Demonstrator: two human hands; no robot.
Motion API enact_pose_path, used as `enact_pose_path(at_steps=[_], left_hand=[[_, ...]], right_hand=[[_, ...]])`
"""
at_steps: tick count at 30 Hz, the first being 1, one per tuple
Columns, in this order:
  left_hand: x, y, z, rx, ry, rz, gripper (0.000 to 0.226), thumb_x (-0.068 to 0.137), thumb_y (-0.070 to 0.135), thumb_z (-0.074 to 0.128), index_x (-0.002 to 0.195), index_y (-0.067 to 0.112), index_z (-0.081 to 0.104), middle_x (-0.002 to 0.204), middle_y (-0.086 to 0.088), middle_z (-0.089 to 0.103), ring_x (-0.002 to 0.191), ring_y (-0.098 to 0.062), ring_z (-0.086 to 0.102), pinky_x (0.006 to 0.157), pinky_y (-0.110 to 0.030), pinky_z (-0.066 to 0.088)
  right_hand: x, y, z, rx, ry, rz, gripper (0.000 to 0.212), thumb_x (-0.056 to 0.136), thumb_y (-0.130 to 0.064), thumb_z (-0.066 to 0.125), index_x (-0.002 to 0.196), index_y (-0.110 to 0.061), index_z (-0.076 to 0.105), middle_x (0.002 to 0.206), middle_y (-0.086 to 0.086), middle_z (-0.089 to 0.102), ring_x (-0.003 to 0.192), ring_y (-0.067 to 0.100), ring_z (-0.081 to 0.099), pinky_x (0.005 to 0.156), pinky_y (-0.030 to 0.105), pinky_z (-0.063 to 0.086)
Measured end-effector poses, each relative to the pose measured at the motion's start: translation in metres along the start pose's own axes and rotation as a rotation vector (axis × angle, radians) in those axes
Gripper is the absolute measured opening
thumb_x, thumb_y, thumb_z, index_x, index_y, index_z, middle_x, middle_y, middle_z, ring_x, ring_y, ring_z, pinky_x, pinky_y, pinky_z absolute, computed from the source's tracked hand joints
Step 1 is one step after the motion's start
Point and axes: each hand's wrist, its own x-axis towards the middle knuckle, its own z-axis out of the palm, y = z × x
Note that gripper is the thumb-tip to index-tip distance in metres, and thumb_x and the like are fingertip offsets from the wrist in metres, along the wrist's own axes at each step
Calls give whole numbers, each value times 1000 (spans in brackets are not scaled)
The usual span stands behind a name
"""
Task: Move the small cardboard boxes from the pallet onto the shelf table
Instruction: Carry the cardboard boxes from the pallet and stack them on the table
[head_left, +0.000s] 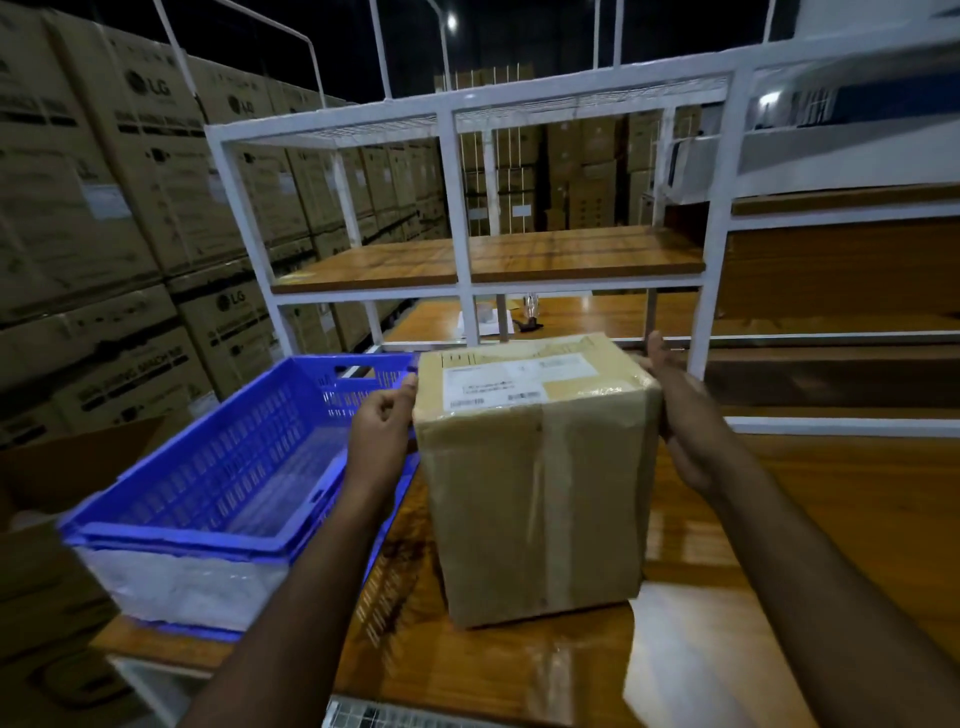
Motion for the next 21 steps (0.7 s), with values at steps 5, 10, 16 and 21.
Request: enact_pose_path(at_steps=[5,10,16,21], left_hand=[[-6,-21,4,-70,-51,-58,34,106,42,46,109,19,71,111,-4,75,110,-19,69,91,-41,56],[-17,-48,2,-49,-95,-215,67,93,60,57,149,26,44,144,-7,57,126,-26,60,104,-52,51],[-33,-45,17,9,-137,-253,100,78,77,50,161,32,19,160,-7,38,139,-29,48,114,-57,37],[-30,-35,33,-38,-162,-152,56,87,66,45,134,36,56,131,8,62,125,-14,57,94,-34,49]], right_hand=[[2,28,0,-52,-19,31,70,80,-64,56,142,-32,47,129,-3,59,114,16,58,90,36,52],[9,42,-6,-33,-5,8,59,90,-54,58,144,-36,44,133,1,56,118,21,58,94,46,55],[31,42,-32,-236,338,-152,52,85,-57,65,126,-25,56,133,1,51,113,18,55,76,29,53],[29,39,-28,-324,495,-192,29,93,-39,65,107,-16,54,100,0,59,91,20,61,63,25,45]])
